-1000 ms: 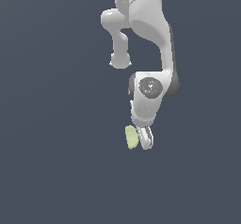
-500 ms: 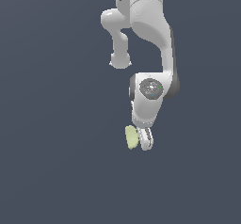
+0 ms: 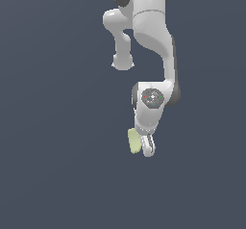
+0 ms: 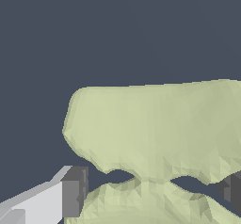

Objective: Pick up the object and move it to a goal position.

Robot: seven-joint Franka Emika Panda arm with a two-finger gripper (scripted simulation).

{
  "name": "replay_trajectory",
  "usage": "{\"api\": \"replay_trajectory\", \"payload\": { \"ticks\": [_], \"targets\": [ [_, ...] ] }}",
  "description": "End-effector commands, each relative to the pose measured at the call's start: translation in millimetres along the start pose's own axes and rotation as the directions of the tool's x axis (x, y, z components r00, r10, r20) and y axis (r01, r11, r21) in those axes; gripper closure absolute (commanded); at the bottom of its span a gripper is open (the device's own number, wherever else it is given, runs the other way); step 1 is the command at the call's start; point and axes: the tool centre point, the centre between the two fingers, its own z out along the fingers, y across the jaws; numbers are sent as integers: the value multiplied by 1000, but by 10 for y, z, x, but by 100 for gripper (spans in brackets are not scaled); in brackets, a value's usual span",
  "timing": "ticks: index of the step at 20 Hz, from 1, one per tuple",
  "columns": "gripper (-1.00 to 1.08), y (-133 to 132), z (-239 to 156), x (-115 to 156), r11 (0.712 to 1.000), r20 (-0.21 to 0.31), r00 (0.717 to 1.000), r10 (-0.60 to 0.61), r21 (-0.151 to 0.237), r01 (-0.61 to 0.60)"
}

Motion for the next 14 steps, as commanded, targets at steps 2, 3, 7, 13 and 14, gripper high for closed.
{"api": "replay_trajectory", "payload": {
  "ticks": [2, 3, 7, 13, 14],
  "targets": [
    [-92, 48, 174, 12, 1000, -1, 1000, 3, -13, -3],
    [-92, 44, 183, 12, 1000, -1, 1000, 3, -13, -3],
    [108, 38, 182, 10, 1000, -1, 1000, 2, -13, -2],
    [108, 38, 182, 10, 1000, -1, 1000, 2, -13, -2],
    [108, 38, 182, 10, 1000, -1, 1000, 2, -13, -2]
  ]
}}
